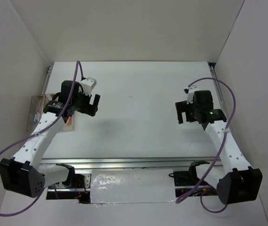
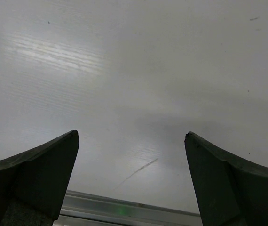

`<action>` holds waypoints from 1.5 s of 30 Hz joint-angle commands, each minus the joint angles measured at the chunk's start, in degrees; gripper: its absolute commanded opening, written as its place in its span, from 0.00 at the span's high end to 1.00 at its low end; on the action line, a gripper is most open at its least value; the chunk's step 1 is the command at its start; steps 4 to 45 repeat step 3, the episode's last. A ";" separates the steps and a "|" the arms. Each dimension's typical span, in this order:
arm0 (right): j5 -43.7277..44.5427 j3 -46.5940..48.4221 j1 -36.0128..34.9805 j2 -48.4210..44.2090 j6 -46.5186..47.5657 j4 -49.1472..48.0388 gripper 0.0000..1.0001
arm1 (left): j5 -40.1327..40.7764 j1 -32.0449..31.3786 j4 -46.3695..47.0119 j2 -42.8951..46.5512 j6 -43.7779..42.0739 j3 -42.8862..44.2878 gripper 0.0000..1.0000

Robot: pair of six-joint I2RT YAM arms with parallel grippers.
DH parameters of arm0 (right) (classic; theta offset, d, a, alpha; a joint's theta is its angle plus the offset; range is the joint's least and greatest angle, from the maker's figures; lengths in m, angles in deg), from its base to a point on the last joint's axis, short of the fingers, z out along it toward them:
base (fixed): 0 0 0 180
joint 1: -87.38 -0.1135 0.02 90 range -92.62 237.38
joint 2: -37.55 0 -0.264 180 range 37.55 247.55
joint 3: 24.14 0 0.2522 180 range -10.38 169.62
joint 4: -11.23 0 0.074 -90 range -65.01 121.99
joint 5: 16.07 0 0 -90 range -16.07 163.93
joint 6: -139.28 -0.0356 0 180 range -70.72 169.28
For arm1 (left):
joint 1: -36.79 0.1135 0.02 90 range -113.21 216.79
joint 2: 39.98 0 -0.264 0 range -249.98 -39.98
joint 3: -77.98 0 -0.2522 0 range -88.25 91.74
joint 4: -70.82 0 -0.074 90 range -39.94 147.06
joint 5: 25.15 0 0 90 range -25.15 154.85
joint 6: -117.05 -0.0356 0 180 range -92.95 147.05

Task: Sort the stationery into containers
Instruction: Reset both arms

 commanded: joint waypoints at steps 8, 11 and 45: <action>4.87 -1.73 0.16 -3.00 3.39 -4.24 0.00 | 6.49 -1.26 4.84 6.05 -3.50 -3.91 0.01; 4.87 -1.73 0.16 -3.00 3.39 -4.24 0.00 | 6.49 -1.26 4.84 6.05 -3.50 -3.91 0.01; 4.87 -1.73 0.16 -3.00 3.39 -4.24 0.00 | 6.49 -1.26 4.84 6.05 -3.50 -3.91 0.01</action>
